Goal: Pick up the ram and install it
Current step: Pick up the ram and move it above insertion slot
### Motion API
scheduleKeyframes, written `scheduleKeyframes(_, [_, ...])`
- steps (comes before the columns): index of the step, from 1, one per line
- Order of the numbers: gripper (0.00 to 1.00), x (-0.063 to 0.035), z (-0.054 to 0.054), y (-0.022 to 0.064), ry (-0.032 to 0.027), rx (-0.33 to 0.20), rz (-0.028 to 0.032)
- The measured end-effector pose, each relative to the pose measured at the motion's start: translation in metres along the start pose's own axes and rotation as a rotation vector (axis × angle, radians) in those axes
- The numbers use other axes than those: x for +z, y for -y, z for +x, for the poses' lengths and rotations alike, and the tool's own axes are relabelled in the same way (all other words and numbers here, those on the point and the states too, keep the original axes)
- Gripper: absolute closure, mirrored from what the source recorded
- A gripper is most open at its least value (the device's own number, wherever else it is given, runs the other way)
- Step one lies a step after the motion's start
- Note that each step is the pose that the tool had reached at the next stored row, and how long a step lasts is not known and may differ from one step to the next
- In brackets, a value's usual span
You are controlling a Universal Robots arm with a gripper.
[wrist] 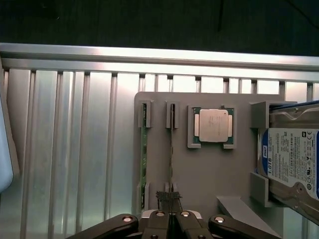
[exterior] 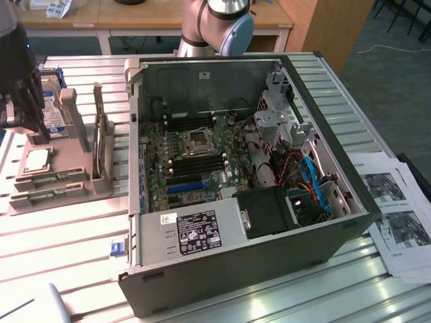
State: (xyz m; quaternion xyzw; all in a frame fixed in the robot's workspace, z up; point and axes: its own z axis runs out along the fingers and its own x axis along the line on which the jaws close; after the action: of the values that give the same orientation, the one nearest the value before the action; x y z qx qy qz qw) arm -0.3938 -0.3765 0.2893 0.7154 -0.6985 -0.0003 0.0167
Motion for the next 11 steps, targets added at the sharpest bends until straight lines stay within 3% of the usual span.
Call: scheduleKeyframes(11, [0.9, 0.0199, 0.0, 0.0, -0.0001, -0.005, 0.0])
